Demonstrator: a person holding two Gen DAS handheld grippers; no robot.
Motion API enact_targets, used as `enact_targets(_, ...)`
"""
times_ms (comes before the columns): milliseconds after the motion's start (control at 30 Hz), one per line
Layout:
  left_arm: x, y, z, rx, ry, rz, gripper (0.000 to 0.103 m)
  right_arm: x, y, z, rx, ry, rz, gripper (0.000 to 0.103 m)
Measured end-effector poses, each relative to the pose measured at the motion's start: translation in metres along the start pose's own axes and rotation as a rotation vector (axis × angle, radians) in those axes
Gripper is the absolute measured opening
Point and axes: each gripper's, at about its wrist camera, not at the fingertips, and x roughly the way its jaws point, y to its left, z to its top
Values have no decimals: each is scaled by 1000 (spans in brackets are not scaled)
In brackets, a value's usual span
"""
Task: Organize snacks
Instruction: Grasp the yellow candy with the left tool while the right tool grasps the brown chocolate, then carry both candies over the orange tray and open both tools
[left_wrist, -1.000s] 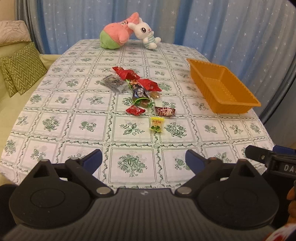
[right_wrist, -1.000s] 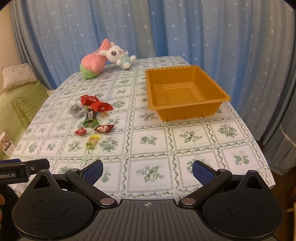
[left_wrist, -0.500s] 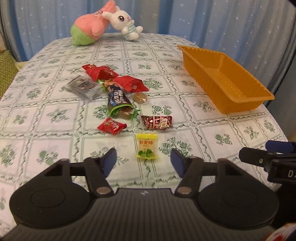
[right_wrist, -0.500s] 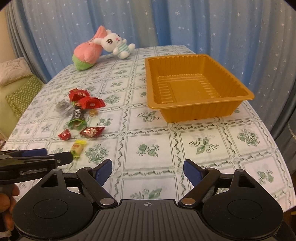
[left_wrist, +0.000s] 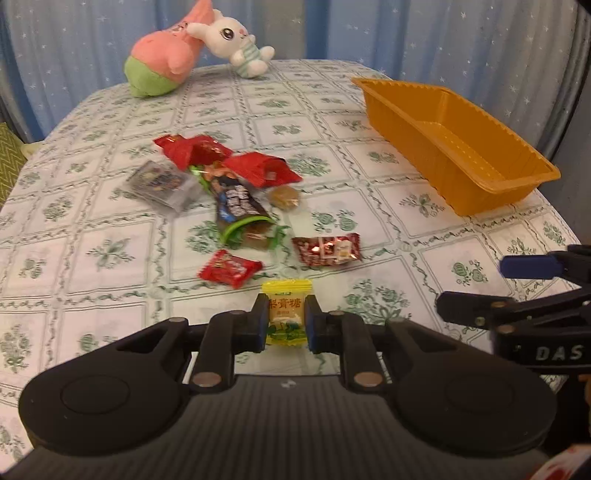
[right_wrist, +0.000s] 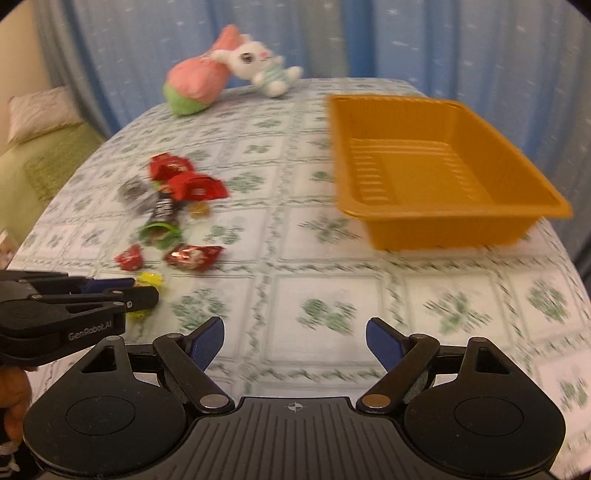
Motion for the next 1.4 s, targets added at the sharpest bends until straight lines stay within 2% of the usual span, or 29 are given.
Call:
enact_targets(200,-14,27,5,-41,-20,41,18,28,33,17,-194,-40,101,84)
enact_targets(267,-16,34,6,-59,-25,47,18,38,44,23,-273,-59,115,80)
enact_targets(333,-17,39,7,-69,-27,47,18,50,52,28,-350,-58,119,69)
enact_targets(433,-16,42,6,-84,-23,39,18,70,60,30,-438,-38,117,60)
enact_targets(567,-14,43,2,-95,-13,35,18,80,63,36,-475,-38,143,52)
enact_targets(633,-14,43,1,-101,-7,31,18,80,66,36,-491,-39,156,38)
enact_targets(700,-14,42,0,-100,0,30,18,77,70,36,-487,-20,168,21)
enact_targets(767,-15,40,1,-97,3,31,18,72,73,33,-483,-25,128,21)
enact_targets(900,-20,29,8,-75,2,19,18,55,67,29,-398,-61,117,21)
enact_targets(1067,-24,6,26,-59,-21,-33,18,16,48,34,-295,-123,83,21)
enact_targets(1233,-26,-35,55,-14,-59,-113,18,-30,11,50,-174,-187,27,21)
enact_targets(1400,-21,-83,89,46,-99,-196,18,-57,-39,68,-76,-220,-66,21)
